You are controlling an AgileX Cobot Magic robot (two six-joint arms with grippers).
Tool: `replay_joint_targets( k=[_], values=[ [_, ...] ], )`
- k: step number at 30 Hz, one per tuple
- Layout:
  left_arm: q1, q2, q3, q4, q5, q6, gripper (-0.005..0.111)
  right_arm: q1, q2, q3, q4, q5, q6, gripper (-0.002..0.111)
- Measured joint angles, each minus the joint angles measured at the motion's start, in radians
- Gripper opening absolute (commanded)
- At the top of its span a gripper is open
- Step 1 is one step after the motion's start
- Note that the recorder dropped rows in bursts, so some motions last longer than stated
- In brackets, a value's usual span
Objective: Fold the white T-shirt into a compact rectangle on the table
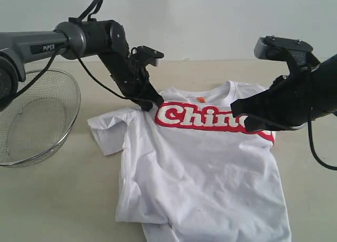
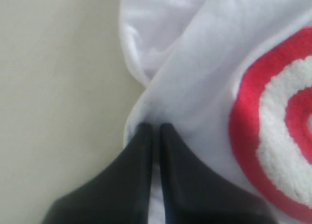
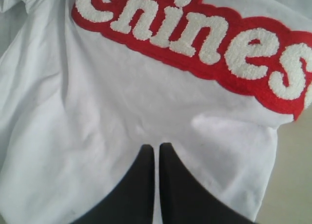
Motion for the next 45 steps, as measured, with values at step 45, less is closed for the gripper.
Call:
replay_joint_targets(
  k=[45],
  values=[
    [-0.047, -0.792, 0.9, -0.245, 0.235, -0.112, 0.004, 0.0, 0.059, 0.003, -0.016, 0.126, -0.031, 0.0]
  ],
)
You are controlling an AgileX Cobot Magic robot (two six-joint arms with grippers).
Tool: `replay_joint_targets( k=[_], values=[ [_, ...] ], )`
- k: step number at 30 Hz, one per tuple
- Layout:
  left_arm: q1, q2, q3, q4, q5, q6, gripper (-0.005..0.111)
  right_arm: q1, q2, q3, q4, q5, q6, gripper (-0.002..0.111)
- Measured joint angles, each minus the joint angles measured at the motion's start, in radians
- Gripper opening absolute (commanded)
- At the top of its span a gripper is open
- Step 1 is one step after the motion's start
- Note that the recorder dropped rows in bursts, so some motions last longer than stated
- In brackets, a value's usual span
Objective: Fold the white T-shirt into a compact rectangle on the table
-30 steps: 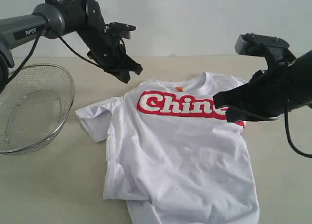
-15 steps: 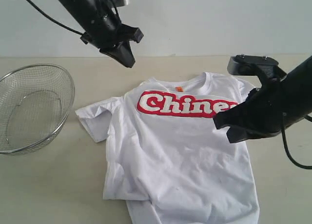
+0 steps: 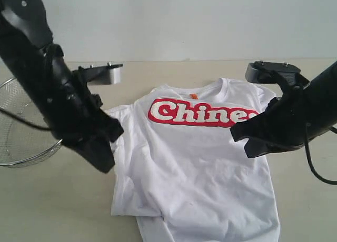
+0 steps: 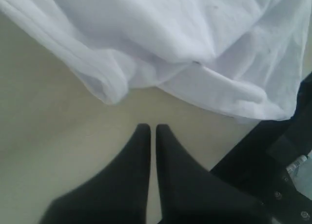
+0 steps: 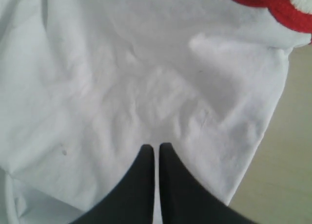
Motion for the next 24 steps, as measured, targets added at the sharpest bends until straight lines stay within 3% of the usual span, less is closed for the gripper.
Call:
replay_joint_targets(
  k=[4, 9, 11, 13, 15, 20, 24],
  values=[
    [-0.05, -0.107, 0.183, -0.025, -0.165, 0.01, 0.004, 0.0, 0.0, 0.0, 0.011, 0.014, -0.002, 0.0],
    [-0.072, -0.181, 0.475, -0.042, -0.585, 0.042, 0.005, 0.0, 0.0, 0.0, 0.03, 0.014, -0.016, 0.0],
    [-0.072, -0.167, 0.518, -0.049, -0.68, 0.042, 0.014, 0.0, 0.0, 0.0, 0.042, 0.012, -0.03, 0.0],
    [-0.072, -0.146, 0.528, -0.07, -0.714, 0.051, 0.039, 0.0, 0.0, 0.0, 0.046, 0.01, -0.036, 0.0],
    [-0.072, -0.134, 0.528, -0.15, -0.73, 0.124, 0.053, 0.0, 0.0, 0.0, 0.048, 0.008, -0.039, 0.0],
    [-0.072, -0.106, 0.528, -0.479, -0.743, 0.5, 0.057, 0.0, 0.0, 0.0, 0.052, -0.001, -0.044, 0.0],
    [-0.072, -0.058, 0.528, -0.627, -0.751, 0.725, 0.057, 0.0, 0.0, 0.0, 0.052, -0.003, -0.044, 0.0]
  ],
)
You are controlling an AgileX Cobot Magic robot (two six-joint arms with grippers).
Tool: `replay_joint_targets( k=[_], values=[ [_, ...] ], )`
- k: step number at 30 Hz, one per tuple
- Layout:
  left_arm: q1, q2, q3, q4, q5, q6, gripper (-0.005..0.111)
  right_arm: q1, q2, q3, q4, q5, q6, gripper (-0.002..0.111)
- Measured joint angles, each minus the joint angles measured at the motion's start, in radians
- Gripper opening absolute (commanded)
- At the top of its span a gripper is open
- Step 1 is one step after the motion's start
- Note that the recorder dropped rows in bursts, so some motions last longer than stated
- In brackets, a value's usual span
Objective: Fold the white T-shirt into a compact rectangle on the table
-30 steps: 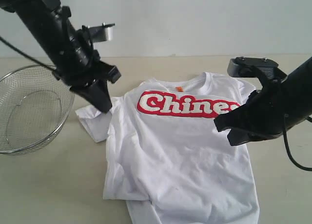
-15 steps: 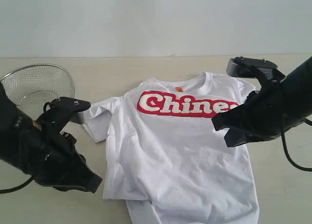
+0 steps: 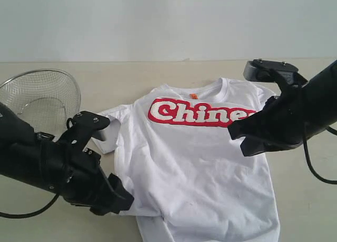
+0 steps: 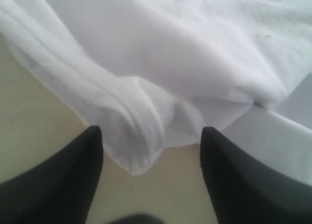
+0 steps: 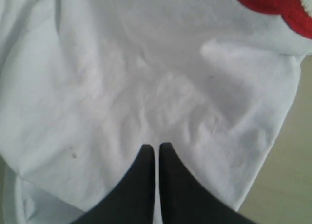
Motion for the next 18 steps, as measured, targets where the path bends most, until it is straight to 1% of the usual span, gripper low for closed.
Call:
replay_joint_targets(
  k=[4, 7, 9, 12, 13, 14, 16, 18],
  values=[
    [0.0, 0.046, 0.0, -0.114, -0.002, 0.148, 0.057, 0.0, 0.0, 0.0, 0.0, -0.002, -0.001, 0.0],
    [0.0, 0.078, 0.0, -0.191, -0.005, 0.227, 0.056, 0.0, 0.0, 0.0, 0.0, -0.002, -0.001, 0.0],
    [0.0, 0.094, 0.0, -0.233, -0.005, 0.269, 0.053, 0.0, 0.0, 0.0, 0.0, 0.002, -0.002, 0.0],
    [0.0, 0.111, 0.0, -0.259, -0.003, 0.293, 0.037, 0.0, 0.01, 0.002, 0.0, 0.009, -0.002, 0.0],
    [0.0, 0.116, 0.0, -0.263, -0.001, 0.296, 0.028, 0.0, 0.019, 0.002, 0.0, 0.011, -0.002, 0.0],
    [0.0, 0.118, 0.0, -0.266, -0.001, 0.301, 0.022, 0.0, 0.028, 0.002, 0.0, 0.011, -0.002, 0.0],
    [0.0, 0.118, 0.0, -0.266, -0.001, 0.303, 0.006, 0.0, 0.048, 0.002, 0.002, 0.014, -0.004, 0.0],
    [0.0, 0.118, -0.002, -0.273, 0.002, 0.303, 0.004, 0.0, 0.073, 0.002, 0.004, 0.021, -0.004, 0.0]
  ],
)
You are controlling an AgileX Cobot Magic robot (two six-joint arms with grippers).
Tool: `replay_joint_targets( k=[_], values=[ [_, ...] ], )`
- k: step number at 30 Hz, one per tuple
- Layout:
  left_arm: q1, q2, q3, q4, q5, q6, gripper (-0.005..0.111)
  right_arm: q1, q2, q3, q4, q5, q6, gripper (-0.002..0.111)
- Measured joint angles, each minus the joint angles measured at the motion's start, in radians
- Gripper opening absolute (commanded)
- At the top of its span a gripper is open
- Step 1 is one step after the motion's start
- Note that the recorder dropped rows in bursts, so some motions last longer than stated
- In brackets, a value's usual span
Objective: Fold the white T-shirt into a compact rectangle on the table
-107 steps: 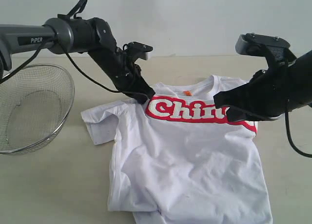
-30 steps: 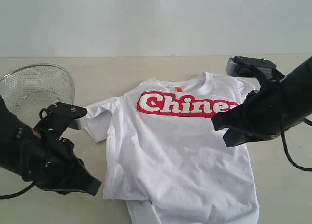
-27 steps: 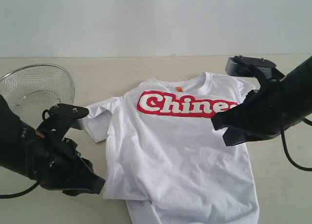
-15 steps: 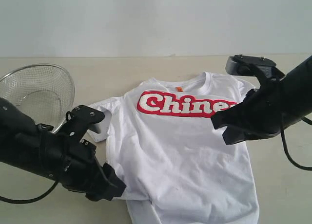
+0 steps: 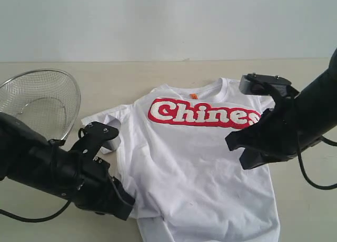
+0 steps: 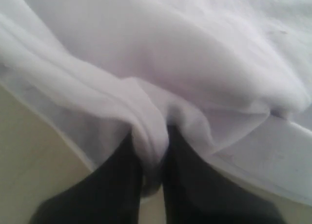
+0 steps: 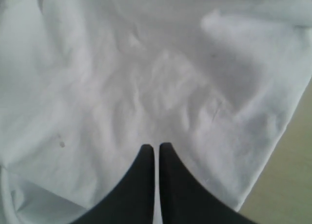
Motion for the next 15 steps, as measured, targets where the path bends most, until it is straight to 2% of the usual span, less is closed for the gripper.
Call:
replay_joint_targets(
  k=[4, 10, 15],
  values=[
    [0.0, 0.001, -0.011, -0.009, 0.041, 0.0, 0.004, 0.0, 0.035, 0.002, 0.018, 0.016, -0.025, 0.0],
    [0.0, 0.001, -0.04, -0.012, 0.171, -0.016, 0.004, 0.0, 0.043, 0.002, 0.029, 0.024, -0.042, 0.0],
    [0.0, -0.02, -0.048, -0.002, 0.189, -0.065, 0.004, 0.0, 0.044, 0.002, 0.029, 0.026, -0.051, 0.0]
  ],
)
